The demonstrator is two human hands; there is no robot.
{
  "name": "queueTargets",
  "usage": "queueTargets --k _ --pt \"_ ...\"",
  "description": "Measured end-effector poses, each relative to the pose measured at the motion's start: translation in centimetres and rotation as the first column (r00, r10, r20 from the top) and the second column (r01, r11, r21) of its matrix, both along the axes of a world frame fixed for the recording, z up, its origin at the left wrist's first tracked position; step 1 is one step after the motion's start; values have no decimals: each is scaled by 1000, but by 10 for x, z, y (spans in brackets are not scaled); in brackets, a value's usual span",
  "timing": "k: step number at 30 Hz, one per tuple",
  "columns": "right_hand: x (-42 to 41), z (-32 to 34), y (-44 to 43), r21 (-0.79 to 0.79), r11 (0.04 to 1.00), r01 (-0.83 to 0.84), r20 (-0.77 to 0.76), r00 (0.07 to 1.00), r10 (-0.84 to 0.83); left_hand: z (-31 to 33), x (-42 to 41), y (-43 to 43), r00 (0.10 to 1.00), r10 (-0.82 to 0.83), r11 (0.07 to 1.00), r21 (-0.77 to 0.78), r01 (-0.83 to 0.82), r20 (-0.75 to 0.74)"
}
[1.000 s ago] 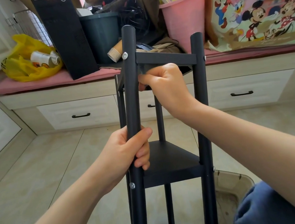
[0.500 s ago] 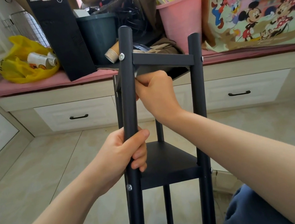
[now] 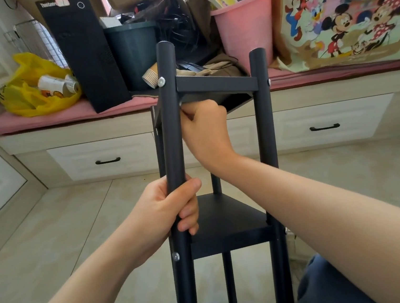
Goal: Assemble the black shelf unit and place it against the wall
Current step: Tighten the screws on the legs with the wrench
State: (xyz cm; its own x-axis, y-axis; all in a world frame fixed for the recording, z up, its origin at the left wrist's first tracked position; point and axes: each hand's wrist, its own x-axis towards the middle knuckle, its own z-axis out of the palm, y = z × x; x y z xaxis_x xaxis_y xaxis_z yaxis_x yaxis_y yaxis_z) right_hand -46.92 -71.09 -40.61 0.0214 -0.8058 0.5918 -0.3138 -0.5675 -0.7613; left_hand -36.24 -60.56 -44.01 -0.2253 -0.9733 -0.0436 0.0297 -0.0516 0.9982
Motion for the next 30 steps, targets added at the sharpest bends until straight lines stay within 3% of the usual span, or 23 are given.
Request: queueTargets --k 5,11,25,27,30 --pt "-8 -1 5 36 999 21 -177 984 -15 1 2 -2 1000 6 1000 -8 -6 9" --pt "-24 -1 12 54 999 -1 -236 972 14 -4 6 -7 999 38 999 0 -38 -2" --pt "-88 -7 16 -138 986 99 -394 907 -146 -14 19 -18 983 180 981 80 -177 -38" --pt "-94 -10 16 -56 991 122 -413 901 -134 -19 19 -17 984 176 980 102 -171 -41" --pt "-100 -14 15 221 966 132 -387 921 -38 -23 21 -16 984 168 980 113 -162 -49"
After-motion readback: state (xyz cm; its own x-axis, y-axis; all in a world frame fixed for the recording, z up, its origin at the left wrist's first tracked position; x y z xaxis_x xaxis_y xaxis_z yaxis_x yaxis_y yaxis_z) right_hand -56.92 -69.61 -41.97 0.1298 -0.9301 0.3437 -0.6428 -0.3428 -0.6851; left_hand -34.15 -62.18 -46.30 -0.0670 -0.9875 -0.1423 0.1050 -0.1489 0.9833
